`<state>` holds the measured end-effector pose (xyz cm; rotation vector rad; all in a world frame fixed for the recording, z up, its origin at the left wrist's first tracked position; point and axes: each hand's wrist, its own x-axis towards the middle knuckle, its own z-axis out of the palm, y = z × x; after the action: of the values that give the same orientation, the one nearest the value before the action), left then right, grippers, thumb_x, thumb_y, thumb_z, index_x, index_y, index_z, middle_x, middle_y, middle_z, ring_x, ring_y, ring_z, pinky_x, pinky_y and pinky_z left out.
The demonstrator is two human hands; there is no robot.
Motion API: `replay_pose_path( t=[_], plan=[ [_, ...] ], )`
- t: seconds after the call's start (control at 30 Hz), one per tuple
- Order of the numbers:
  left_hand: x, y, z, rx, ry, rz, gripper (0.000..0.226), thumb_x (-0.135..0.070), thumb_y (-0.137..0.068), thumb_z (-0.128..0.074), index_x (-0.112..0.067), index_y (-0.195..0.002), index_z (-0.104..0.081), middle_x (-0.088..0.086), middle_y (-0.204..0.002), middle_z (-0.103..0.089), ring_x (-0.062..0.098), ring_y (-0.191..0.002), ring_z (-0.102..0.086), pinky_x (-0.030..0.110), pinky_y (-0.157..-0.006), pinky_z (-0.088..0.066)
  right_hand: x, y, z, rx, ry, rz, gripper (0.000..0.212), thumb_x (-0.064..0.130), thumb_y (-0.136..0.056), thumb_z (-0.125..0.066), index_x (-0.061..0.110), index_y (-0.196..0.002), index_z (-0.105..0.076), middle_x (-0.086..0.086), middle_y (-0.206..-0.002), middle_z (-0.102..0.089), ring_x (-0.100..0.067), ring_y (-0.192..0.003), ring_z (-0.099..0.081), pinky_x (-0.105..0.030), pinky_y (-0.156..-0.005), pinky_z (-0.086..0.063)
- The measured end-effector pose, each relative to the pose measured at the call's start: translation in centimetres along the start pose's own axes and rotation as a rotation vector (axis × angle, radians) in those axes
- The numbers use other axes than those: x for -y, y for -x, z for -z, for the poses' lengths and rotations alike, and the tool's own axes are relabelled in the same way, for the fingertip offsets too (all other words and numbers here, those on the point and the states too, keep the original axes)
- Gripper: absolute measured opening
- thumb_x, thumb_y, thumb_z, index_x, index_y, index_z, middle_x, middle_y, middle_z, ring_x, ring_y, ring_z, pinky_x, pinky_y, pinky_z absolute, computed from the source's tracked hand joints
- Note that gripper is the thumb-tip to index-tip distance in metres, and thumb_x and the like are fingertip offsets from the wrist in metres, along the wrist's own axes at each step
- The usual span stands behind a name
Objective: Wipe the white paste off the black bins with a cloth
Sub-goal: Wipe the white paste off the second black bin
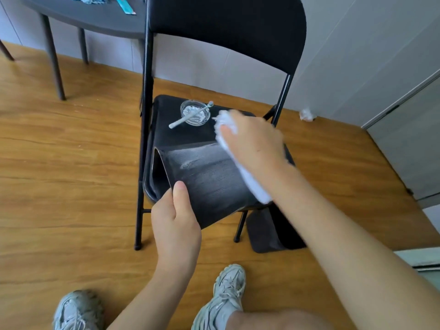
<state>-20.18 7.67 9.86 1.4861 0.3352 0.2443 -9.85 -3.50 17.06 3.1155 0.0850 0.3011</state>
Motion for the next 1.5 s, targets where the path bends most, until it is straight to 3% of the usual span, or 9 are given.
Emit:
replay_pose_path(
  t=[0.13, 0.37, 0.57, 0.73, 0.83, 0.97, 1.1, 1.3, 1.5],
  plan=[
    [-0.3, -0.1, -0.4, 0.036, -0.046, -0.054, 0.050, -0.015, -0.104, -0.037, -0.018, -0.056, -0.023, -0.011, -0.040, -0.031, 0.005, -0.040, -0.030, 0.014, -0.040, -0.023, -6.0, 0.2, 0.3, 0.017, 0.058, -0.221, 0.030, 0.032, -0.099, -0.034, 0.017, -0.115, -0.054, -0.005, -0.084, -0.056, -0.026, -0.074, -0.051, -0.030, -0.060, -0.030],
    [-0.3, -0.6, 0.1, 0.034, -0.075, -0.044, 0.049, -0.016, -0.103, -0.038, -0.016, -0.056, -0.022, -0.010, -0.037, -0.026, 0.007, -0.037, -0.027, 0.013, -0.037, -0.020, 5.7, 1.2, 0.3, 0.049, -0.195, 0.161, 0.017, 0.035, -0.096, -0.042, 0.022, -0.088, -0.048, 0.003, -0.077, -0.047, -0.023, -0.072, -0.045, -0.033, -0.061, -0.032],
    [-0.1, 0.1, 0.3, 0.010, -0.052, -0.017, 0.049, -0.016, -0.103, -0.038, -0.016, -0.056, -0.023, -0.011, -0.040, -0.030, 0.005, -0.041, -0.030, 0.014, -0.040, -0.022, -0.2, -1.3, 0.6, 0.217, -0.039, -0.006, 0.021, 0.031, -0.090, -0.042, 0.023, -0.071, -0.047, -0.003, -0.079, -0.058, -0.030, -0.079, -0.057, -0.034, -0.067, -0.042],
    [-0.5, -0.8, 0.0, 0.032, -0.065, -0.069, 0.050, -0.016, -0.103, -0.038, -0.018, -0.055, -0.025, -0.011, -0.039, -0.033, 0.004, -0.040, -0.033, 0.012, -0.040, -0.024, -5.6, -1.0, 0.5, 0.137, 0.114, -0.147, 0.020, 0.032, -0.097, -0.037, 0.021, -0.090, -0.052, -0.004, -0.082, -0.054, -0.027, -0.076, -0.050, -0.032, -0.063, -0.033],
    [-0.6, -1.3, -0.1, 0.028, -0.091, -0.091, 0.050, -0.015, -0.104, -0.037, -0.017, -0.056, -0.025, -0.012, -0.039, -0.033, 0.004, -0.040, -0.033, 0.013, -0.039, -0.024, -1.2, -0.5, 0.6, 0.049, 0.062, -0.065, 0.025, 0.033, -0.098, -0.037, 0.017, -0.099, -0.057, 0.002, -0.072, -0.044, -0.022, -0.064, -0.041, -0.028, -0.055, -0.027],
    [0.1, -1.0, 0.0, 0.017, -0.068, -0.039, 0.047, -0.009, -0.101, -0.037, -0.015, -0.055, -0.025, -0.009, -0.039, -0.030, 0.007, -0.040, -0.029, 0.015, -0.040, -0.021, 7.6, 1.3, -0.1, -0.035, -0.111, 0.155, 0.016, 0.033, -0.096, -0.042, 0.022, -0.085, -0.046, 0.003, -0.068, -0.042, -0.024, -0.063, -0.040, -0.032, -0.050, -0.021],
    [0.1, -0.4, -0.4, 0.034, -0.045, -0.037, 0.046, -0.010, -0.101, -0.037, -0.013, -0.057, -0.026, -0.008, -0.042, -0.029, 0.007, -0.044, -0.026, 0.016, -0.042, -0.020, 7.3, 2.2, -0.5, -0.149, -0.043, 0.234, 0.015, 0.037, -0.097, -0.042, 0.024, -0.090, -0.043, 0.005, -0.071, -0.047, -0.023, -0.060, -0.042, -0.029, -0.044, -0.014],
    [-0.2, -1.1, -0.9, 0.025, -0.051, -0.028, 0.048, -0.017, -0.103, -0.037, -0.017, -0.058, -0.023, -0.012, -0.041, -0.028, 0.006, -0.042, -0.027, 0.018, -0.041, -0.020, -0.3, 1.3, -1.1, -0.146, 0.121, 0.047, 0.032, 0.038, -0.098, -0.042, 0.019, -0.123, -0.049, -0.003, -0.095, -0.063, -0.020, -0.072, -0.059, -0.028, -0.052, -0.034],
    [0.2, -1.4, -0.3, 0.056, -0.054, 0.013, 0.048, -0.006, -0.099, -0.041, -0.016, -0.054, -0.026, -0.011, -0.039, -0.030, 0.006, -0.042, -0.024, 0.025, -0.046, -0.021, 6.2, 4.3, -1.0, -0.094, -0.109, 0.226, 0.023, 0.039, -0.094, -0.048, 0.023, -0.109, -0.050, -0.001, -0.078, -0.050, -0.027, -0.062, -0.046, -0.032, -0.051, -0.026]
  ],
)
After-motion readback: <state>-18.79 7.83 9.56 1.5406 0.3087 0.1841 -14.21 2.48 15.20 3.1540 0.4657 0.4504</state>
